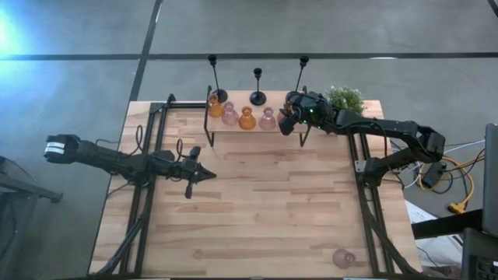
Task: Pick & Place candle stick holders
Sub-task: Put the orange glass candle holder on the shelf
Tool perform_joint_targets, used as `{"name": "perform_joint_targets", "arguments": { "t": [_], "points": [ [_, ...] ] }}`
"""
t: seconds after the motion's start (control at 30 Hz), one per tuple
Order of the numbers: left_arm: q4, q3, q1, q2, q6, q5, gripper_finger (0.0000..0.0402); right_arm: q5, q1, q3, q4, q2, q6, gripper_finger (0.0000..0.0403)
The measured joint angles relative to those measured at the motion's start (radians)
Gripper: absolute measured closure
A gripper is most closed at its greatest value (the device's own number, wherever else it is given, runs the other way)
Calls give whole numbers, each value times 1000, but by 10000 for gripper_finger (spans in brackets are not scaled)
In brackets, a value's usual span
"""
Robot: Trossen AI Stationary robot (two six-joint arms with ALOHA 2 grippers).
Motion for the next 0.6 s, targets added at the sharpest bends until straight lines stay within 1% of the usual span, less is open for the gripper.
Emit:
{"name": "perform_joint_targets", "arguments": {
  "t": [0.17, 0.37, 0.6],
  "points": [
    [0, 0, 0, 0, 0, 0, 390, 21, -2, 0, 13, 15, 3, 283],
    [-1, 0, 0, 0, 0, 0, 390, 20, -4, 0, 50, 43, 4, 283],
    [-8, 0, 0, 0, 0, 0, 390, 18, -4, 0, 52, 46, 8, 283]
  ]
}}
